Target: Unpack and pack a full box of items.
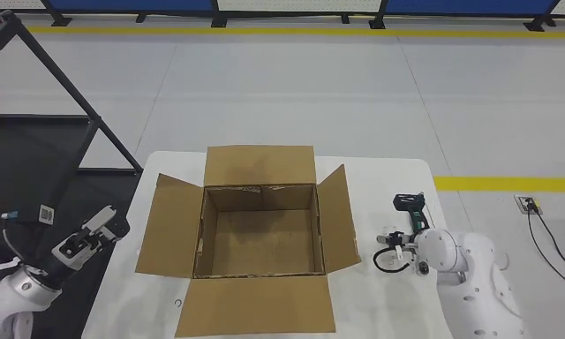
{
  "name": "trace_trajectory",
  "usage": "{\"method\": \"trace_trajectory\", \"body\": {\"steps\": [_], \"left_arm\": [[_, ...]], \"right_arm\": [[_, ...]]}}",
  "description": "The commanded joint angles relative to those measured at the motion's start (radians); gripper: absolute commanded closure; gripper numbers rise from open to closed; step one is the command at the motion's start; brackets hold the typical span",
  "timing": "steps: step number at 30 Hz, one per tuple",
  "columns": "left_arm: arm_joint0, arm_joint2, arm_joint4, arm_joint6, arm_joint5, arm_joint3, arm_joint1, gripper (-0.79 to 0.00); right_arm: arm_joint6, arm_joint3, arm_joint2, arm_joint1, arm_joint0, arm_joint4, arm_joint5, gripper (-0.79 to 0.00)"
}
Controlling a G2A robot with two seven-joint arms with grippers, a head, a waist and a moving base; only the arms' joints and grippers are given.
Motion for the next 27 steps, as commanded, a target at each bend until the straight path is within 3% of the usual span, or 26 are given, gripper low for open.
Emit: {"method": "trace_trajectory", "body": {"steps": [1, 3, 7, 9, 11, 22, 25, 27], "left_arm": [[0.003, 0.001, 0.002, 0.004, 0.003, -0.004, 0.0, -0.785], [0.004, 0.003, 0.004, 0.006, 0.006, -0.009, 0.0, -0.785], [0.002, 0.007, 0.01, 0.01, 0.01, -0.013, 0.001, -0.785], [0.001, 0.009, 0.011, 0.01, 0.011, -0.014, 0.001, -0.785], [-0.001, 0.01, 0.011, 0.011, 0.012, -0.014, 0.002, -0.785], [-0.01, 0.016, 0.016, 0.015, 0.014, -0.009, 0.004, -0.785], [-0.012, 0.015, 0.016, 0.013, 0.013, -0.006, 0.005, -0.785], [-0.013, 0.014, 0.014, 0.011, 0.012, -0.005, 0.005, -0.785]], "right_arm": [[-0.002, 0.019, -0.004, 0.001, 0.006, 0.003, -0.003, -0.588], [-0.004, 0.036, -0.007, 0.002, 0.012, 0.005, -0.004, -0.643], [-0.004, 0.066, -0.014, 0.005, 0.021, 0.009, -0.01, -0.557], [-0.005, 0.073, -0.016, 0.007, 0.023, 0.013, -0.015, -0.459], [-0.004, 0.075, -0.018, 0.008, 0.023, 0.015, -0.019, -0.409], [0.005, 0.104, -0.038, 0.014, 0.041, 0.038, -0.025, -0.345], [0.008, 0.098, -0.041, 0.016, 0.044, 0.04, -0.024, -0.219], [0.013, 0.091, -0.04, 0.018, 0.045, 0.041, -0.024, -0.009]]}}
